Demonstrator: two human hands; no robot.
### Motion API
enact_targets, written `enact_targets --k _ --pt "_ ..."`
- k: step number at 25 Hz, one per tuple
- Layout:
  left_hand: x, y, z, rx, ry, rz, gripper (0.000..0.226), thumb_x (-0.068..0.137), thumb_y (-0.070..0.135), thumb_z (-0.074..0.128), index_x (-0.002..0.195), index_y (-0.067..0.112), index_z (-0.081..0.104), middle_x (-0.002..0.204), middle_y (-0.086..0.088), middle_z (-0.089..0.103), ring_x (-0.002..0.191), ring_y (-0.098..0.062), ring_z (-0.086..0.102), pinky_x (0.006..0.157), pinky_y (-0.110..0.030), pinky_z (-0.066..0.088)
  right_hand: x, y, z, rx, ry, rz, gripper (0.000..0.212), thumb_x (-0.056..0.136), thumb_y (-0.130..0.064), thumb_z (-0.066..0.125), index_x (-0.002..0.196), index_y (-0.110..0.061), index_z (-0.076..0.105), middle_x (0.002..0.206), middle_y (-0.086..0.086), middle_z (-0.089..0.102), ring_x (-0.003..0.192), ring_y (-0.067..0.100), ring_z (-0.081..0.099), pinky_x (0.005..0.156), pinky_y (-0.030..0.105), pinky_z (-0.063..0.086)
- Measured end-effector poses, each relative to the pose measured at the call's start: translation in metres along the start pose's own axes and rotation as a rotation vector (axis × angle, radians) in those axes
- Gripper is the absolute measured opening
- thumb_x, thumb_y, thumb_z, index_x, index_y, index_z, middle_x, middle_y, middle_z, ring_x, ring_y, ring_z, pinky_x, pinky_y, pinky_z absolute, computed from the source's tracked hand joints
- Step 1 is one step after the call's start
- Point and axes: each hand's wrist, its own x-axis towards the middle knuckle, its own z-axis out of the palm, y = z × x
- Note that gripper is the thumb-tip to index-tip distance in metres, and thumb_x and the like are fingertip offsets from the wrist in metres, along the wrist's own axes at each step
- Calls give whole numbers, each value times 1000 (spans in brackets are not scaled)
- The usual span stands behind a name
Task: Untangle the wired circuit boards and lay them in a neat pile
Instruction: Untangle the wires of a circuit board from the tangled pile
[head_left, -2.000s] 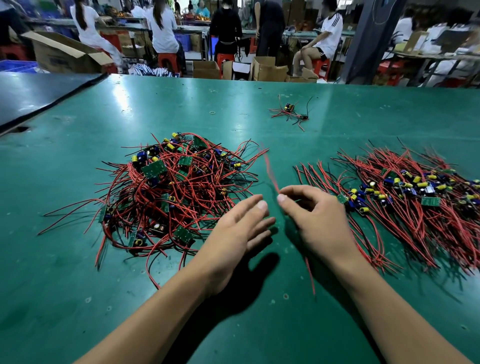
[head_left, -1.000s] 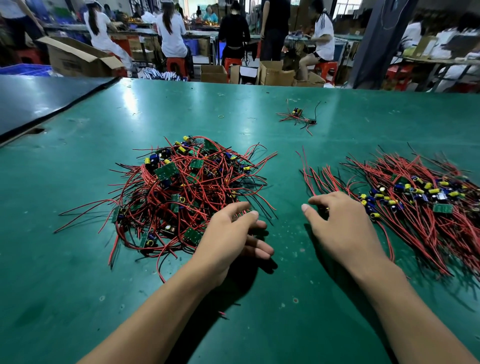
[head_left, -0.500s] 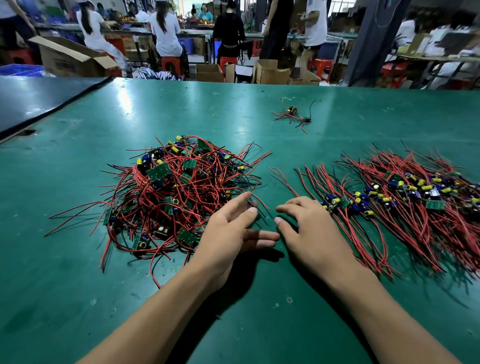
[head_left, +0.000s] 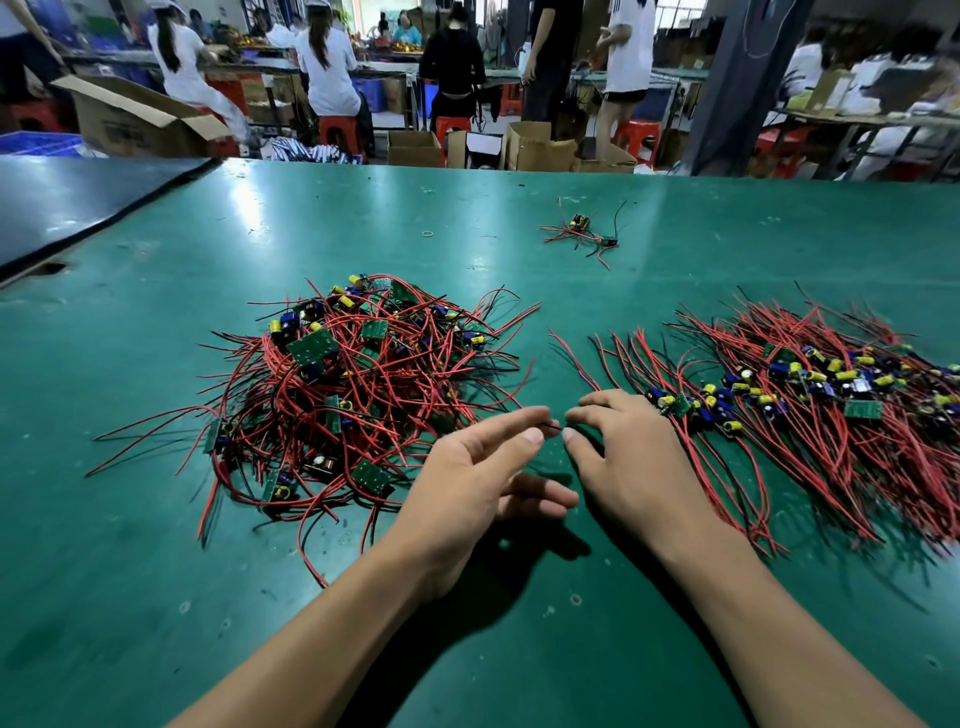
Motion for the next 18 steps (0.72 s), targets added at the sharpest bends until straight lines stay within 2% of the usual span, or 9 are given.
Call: enact_targets --k 3,5,8,10,12,15,18 --pt "0 0 -1 34 -48 -12 20 95 10 57 111 4 67 104 -14 73 63 -27 69 58 -29 58 0 -6 -4 -5 -68 -45 41 86 -25 75 125 -14 69 122 7 66 117 29 56 102 45 44" --pt "1 2 -3 28 -58 -20 19 94 11 56 105 2 69 95 -15 72 59 -24 67 55 -28 57 0 -14 -5 81 -91 -107 45 84 -20 75 128 -15 68 122 7 67 116 28 57 102 46 44" --pt "2 2 -3 -2 -19 0 15 94 9 56 96 1 69 82 -13 70 50 -21 61 47 -25 51 -5 -28 0 339 -132 -139 46 77 -15 58 121 -17 71 113 1 70 106 18 63 96 34 48" --pt "2 1 -4 46 71 69 11 94 10 58 89 3 66 71 -11 65 44 -19 55 41 -23 45 -9 -35 6 419 -140 -142 32 82 -19 56 107 -24 75 96 -8 68 94 13 61 83 31 48" --pt "3 -1 -5 146 156 144 11 94 12 61 85 5 63 65 -11 61 41 -19 51 39 -22 39 -6 -35 13 349 -106 -142 23 87 -28 59 103 -26 75 91 -7 67 92 15 57 81 33 45" --pt "2 -4 -7 228 207 209 17 93 14 63 78 5 59 59 -13 54 37 -20 45 38 -21 32 8 -36 23 307 -77 -49 31 90 -31 61 114 -18 75 99 2 67 99 20 60 89 34 47" --pt "1 -3 -8 259 233 227 26 92 17 64 70 9 55 49 -11 43 32 -18 38 37 -20 26 30 -42 28 307 -25 71 26 90 -39 70 113 -26 75 85 -5 54 91 22 59 83 35 47"
